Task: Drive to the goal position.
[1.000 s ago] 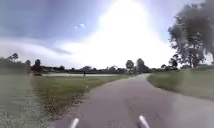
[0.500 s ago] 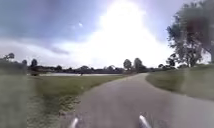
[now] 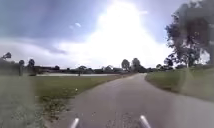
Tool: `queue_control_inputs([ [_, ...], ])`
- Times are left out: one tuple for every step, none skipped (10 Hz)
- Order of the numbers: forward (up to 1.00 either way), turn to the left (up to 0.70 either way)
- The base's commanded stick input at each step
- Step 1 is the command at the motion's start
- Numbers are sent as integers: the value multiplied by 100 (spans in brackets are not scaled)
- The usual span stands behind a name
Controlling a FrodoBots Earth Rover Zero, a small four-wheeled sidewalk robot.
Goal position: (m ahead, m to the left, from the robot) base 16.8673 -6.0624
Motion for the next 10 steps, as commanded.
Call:
queue_control_inputs([
  [70,0],
  [70,0],
  [70,0],
  [70,0],
  [70,0],
  [70,0],
  [70,0],
  [70,0],
  [70,0],
  [70,0],
])
